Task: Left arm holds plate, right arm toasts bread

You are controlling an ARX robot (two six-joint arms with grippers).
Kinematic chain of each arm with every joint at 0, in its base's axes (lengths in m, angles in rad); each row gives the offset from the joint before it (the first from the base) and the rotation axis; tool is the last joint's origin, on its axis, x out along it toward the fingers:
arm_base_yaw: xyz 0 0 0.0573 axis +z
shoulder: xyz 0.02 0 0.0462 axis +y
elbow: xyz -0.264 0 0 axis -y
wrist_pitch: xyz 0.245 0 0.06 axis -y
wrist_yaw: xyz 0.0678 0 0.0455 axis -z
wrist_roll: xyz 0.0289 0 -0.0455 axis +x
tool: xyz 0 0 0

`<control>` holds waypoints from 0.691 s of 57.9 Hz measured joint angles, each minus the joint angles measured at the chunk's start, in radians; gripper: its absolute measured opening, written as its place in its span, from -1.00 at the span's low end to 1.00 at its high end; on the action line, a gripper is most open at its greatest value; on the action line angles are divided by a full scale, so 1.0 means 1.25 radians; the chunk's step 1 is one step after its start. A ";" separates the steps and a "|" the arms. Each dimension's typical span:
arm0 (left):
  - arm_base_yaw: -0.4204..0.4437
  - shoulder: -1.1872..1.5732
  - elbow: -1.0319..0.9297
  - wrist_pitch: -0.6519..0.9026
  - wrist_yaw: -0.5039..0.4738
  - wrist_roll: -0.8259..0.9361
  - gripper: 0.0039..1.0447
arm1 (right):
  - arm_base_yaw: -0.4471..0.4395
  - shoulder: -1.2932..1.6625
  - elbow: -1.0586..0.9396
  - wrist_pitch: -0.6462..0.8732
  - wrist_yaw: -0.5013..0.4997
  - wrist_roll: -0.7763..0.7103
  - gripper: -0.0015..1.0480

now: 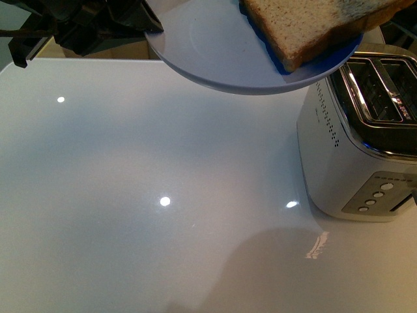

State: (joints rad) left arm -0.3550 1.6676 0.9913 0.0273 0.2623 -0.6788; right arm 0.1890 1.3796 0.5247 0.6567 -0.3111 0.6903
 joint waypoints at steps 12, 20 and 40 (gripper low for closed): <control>0.000 0.000 0.000 0.000 0.000 0.000 -0.95 | -0.001 -0.010 0.000 0.013 -0.009 0.026 -0.44; 0.000 0.000 0.000 0.000 0.001 0.000 -0.95 | -0.006 -0.044 0.000 0.012 -0.012 0.032 -0.96; 0.000 0.000 0.000 0.000 0.001 -0.001 -0.95 | -0.020 -0.151 0.004 -0.051 0.010 -0.019 -0.96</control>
State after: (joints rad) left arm -0.3550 1.6676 0.9913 0.0273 0.2634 -0.6796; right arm 0.1642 1.1908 0.5297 0.5930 -0.2985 0.6670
